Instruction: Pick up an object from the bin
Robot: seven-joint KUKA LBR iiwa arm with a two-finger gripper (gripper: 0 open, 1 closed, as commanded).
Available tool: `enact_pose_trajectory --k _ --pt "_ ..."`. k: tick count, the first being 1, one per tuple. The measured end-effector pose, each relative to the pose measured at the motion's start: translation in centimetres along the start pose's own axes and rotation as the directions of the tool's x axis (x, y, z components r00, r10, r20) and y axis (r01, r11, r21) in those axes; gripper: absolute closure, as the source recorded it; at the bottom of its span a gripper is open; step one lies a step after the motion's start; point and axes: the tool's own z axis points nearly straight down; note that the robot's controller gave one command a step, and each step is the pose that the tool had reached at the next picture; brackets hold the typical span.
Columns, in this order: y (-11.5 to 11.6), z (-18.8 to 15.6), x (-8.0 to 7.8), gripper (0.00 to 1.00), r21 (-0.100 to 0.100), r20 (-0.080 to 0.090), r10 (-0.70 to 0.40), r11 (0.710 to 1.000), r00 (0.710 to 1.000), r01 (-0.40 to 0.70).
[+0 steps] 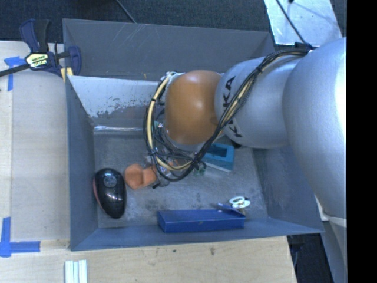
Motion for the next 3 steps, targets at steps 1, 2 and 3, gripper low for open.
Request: enact_pose_trajectory --k 1,2,3 --pt "0.0 -2.0 0.2 1.00 -0.001 -0.007 0.001 1.000 1.000 -0.001" --pt "0.0 -3.8 -0.1 1.00 0.001 0.002 0.001 1.000 1.000 -0.001" --pt "0.0 -4.9 -0.2 1.00 0.002 0.005 0.001 1.000 1.000 -0.001"
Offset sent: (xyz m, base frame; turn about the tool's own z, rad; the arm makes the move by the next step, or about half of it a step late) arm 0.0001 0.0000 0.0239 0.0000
